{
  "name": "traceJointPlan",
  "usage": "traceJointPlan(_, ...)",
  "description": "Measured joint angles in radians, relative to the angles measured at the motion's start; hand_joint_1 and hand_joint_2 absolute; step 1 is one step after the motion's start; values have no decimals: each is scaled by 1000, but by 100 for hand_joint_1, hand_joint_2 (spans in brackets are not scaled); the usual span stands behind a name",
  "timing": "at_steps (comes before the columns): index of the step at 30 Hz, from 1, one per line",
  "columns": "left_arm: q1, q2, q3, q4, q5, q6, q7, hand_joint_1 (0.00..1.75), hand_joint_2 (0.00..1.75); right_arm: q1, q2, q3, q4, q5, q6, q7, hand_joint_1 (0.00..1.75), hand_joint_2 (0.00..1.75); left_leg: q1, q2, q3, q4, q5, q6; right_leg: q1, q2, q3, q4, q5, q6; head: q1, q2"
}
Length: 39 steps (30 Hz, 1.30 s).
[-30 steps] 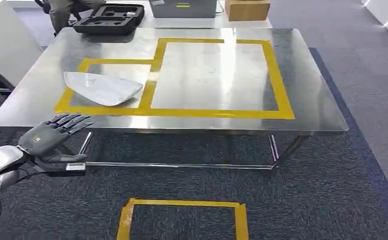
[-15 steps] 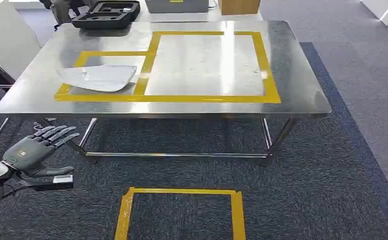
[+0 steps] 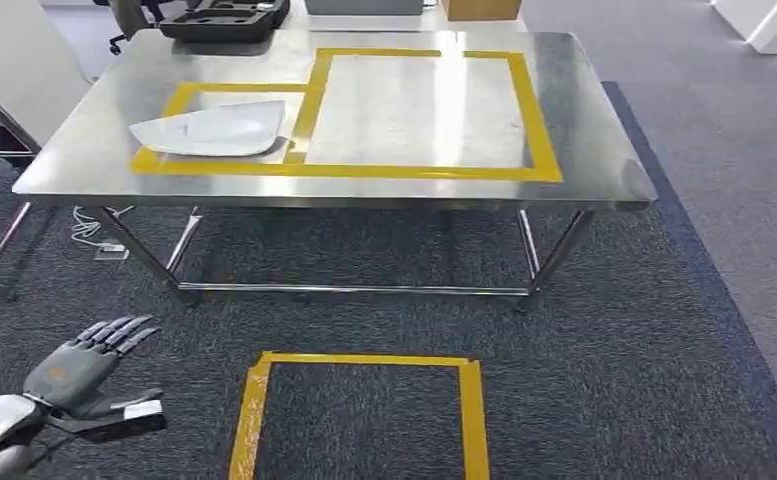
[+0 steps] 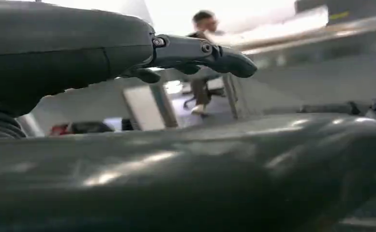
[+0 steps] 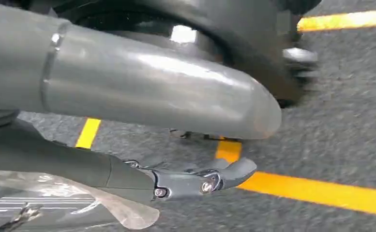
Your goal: Take the parts from the cabinet and place them on the table.
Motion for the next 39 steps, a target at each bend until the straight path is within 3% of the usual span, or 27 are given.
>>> traceJointPlan(1, 23, -15, 16, 2, 1, 2, 0, 0, 0, 1, -2, -3, 0, -2, 3, 2, 0, 0, -1, 0, -5, 4, 9, -4, 0, 3, 43, -67, -22, -2, 0, 0)
traceJointPlan(3, 60, -59, 43, 19, 9, 5, 5, 0, 0, 3, -4, -13, 0, -10, 6, 5, 0, 0, 4, 0, -5, -4, 29, -14, 6, 3, 25, -59, -15, -9, 1, 0)
traceJointPlan(5, 97, -93, 60, 46, 14, 14, 8, 0, 0, 7, -6, -20, 0, -18, 11, 7, 0, 0, 5, -4, -9, -2, 24, -26, -3, -5, 12, -67, 9, -34, 1, 0)
traceJointPlan(7, 123, -120, 69, 68, 18, 19, 8, 0, 0, 11, -8, -27, 0, -21, 12, 9, 0, 0, 8, -4, -35, 83, -100, -34, -1, -11, -11, -67, 29, -47, -14, 0)
traceJointPlan(9, 137, -154, 82, 99, 41, 18, 10, 0, 0, 12, -10, -33, 0, -29, 12, 15, 0, 0, 10, -4, -60, 237, -202, -41, 2, -17, -27, -65, 50, -48, -16, 0)
traceJointPlan(10, 143, -175, 85, 120, 63, 18, 6, 0, 0, 11, -11, -38, 0, -37, 8, 20, 0, 0, 10, -4, -64, 297, -212, -43, 2, -18, -45, -59, 62, -47, -16, 0)
traceJointPlan(11, 150, -202, 88, 154, 92, 18, -5, 0, 0, 12, -14, -43, 0, -45, 5, 27, 0, 0, 11, -4, -51, 315, -187, -43, 2, -19, -65, -54, 72, -45, -17, 0)
traceJointPlan(12, 157, -225, 91, 179, 112, 22, -14, 0, 0, 12, -14, -45, 0, -50, 3, 31, 0, 0, 11, -4, -27, 300, -156, -42, 2, -19, -79, -48, 78, -42, -18, 0)
traceJointPlan(13, 166, -249, 93, 210, 125, 31, -25, 0, 0, 14, -16, -50, 0, -55, 3, 34, 0, 0, 11, -4, 27, 233, -113, -39, 2, -19, -99, -38, 85, -37, -18, 0)
traceJointPlan(14, 170, -267, 94, 237, 146, 41, -43, 0, 0, 14, -16, -54, 0, -58, 1, 37, 0, 0, 12, -4, 95, 135, -93, -34, 1, -20, -116, -29, 91, -33, -18, 0)
traceJointPlan(16, 168, -317, 109, 297, 223, 31, -85, 0, 0, 13, -18, -62, 0, -76, -8, 47, 0, 0, 5, -4, 185, -18, -146, -24, 5, -22, -132, -15, 101, -21, -16, 0)
traceJointPlan(18, 167, -374, 131, 374, 323, -13, -122, 0, 0, 14, -21, -74, 0, -102, -20, 71, 0, 0, -3, -6, 174, -11, -136, -12, -2, -23, -132, -21, 119, -5, -19, 0)
traceJointPlan(20, 162, -444, 145, 477, 406, -62, -151, 0, 0, 15, -24, -88, 0, -128, -42, 103, 0, 0, -2, -3, 157, -18, -116, 8, -4, -22, -140, -19, 124, 10, -19, -1)
traceJointPlan(21, 160, -473, 155, 522, 430, -77, -156, 0, 0, 15, -27, -92, 0, -136, -53, 119, 0, 0, -1, 0, 145, -18, -104, 18, -6, -15, -152, -1, 83, 15, -21, 0)
traceJointPlan(23, 159, -523, 166, 595, 474, -112, -152, 0, 0, 15, -29, -97, 0, -153, -88, 151, 0, 0, -1, 0, 115, -18, -80, 29, -6, -11, -193, 123, -47, 22, -10, -1)
traceJointPlan(24, 158, -546, 174, 630, 490, -134, -138, 0, 0, 12, -29, -100, 0, -160, -105, 169, 0, 0, -3, 0, 100, -17, -66, 31, -6, -11, -210, 204, -95, 25, -9, 0)
traceJointPlan(25, 158, -571, 183, 668, 499, -151, -123, 0, 0, 10, -29, -101, 0, -164, -121, 187, 0, 0, -5, 0, 82, -15, -52, 31, -6, -11, -218, 269, -114, 27, -7, 0)
traceJointPlan(26, 159, -590, 185, 697, 504, -162, -110, 0, 0, 10, -29, -104, -1, -167, -132, 203, 0, 0, -7, 0, 66, -14, -41, 31, -6, -11, -210, 298, -97, 27, -7, 0)
traceJointPlan(27, 161, -606, 188, 719, 508, -167, -100, 0, 0, 10, -29, -106, -6, -170, -141, 220, 0, 0, -7, 0, 48, -11, -30, 30, -6, -11, -183, 288, -57, 26, -6, 0)
traceJointPlan(29, 161, -634, 200, 759, 524, -170, -87, 0, 0, 12, -29, -107, -26, -172, -151, 254, 0, 0, -7, -1, 13, -1, -9, 26, -5, -10, -74, 163, 19, 20, -6, 0)
traceJointPlan(30, 160, -647, 208, 774, 534, -175, -77, 0, 0, 12, -29, -108, -38, -172, -152, 273, 0, 0, -7, -3, 4, 6, 2, 23, -5, -7, 1, 60, 10, 16, -6, 0)
traceJointPlan(31, 161, -654, 214, 783, 540, -179, -67, 0, 0, 11, -28, -108, -50, -172, -151, 288, 0, 0, -13, -4, -5, 9, 8, 17, -2, -5, 78, -44, -28, 12, -5, 0)
traceJointPlan(32, 161, -663, 217, 795, 546, -184, -54, 0, 0, 12, -27, -108, -63, -172, -149, 310, 0, 0, -13, -2, -9, 11, 20, 12, -2, -4, 95, -89, -46, 2, -5, 0)
traceJointPlan(35, 164, -686, 238, 836, 568, -196, -24, 0, 0, 26, -17, -108, -93, -164, -147, 372, 0, 0, -12, -4, -15, 3, 55, -5, 0, -8, 56, -75, -21, -17, -6, 0)
traceJointPlan(36, 167, -688, 244, 849, 580, -199, -22, 0, 0, 30, -13, -108, -103, -160, -153, 398, 0, 0, -8, -6, -24, 17, 17, -10, -4, -18, 46, -74, -8, -26, -6, 0)
traceJointPlan(38, 176, -696, 262, 859, 602, -200, -21, 0, 0, 42, -12, -109, -124, -154, -164, 431, 0, 0, 0, -6, -39, 120, -122, -23, -3, -21, 22, -72, 13, -42, -19, 0)
traceJointPlan(39, 176, -699, 268, 863, 608, -199, -21, 0, 0, 47, -11, -109, -131, -152, -166, 438, 0, 0, 2, -6, -46, 192, -184, -28, -2, -23, 7, -69, 24, -42, -19, 0)
